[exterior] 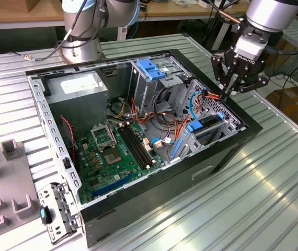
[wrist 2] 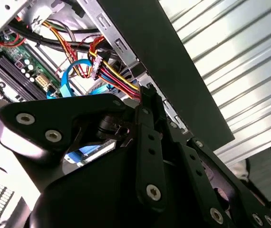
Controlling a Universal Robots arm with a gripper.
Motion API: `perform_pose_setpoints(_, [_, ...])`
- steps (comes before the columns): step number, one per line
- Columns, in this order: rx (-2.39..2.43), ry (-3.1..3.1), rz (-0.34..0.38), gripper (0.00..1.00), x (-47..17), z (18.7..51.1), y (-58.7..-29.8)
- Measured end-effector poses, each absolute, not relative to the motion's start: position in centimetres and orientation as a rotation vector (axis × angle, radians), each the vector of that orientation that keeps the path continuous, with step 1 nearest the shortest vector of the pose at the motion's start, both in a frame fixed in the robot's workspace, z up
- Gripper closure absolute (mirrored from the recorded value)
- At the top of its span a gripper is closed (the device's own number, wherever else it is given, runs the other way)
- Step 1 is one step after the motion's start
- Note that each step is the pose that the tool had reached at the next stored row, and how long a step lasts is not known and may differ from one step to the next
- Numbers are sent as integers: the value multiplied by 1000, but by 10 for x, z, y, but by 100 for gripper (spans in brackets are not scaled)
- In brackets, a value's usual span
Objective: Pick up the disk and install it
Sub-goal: 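Insert the first disk wire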
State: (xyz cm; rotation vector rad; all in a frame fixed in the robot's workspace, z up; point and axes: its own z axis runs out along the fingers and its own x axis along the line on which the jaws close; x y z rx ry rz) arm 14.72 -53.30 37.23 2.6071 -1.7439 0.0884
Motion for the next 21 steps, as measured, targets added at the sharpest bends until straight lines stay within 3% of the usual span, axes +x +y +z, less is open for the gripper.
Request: perform_pose_setpoints(21, [2297, -2124, 86, 84, 135, 369, -533])
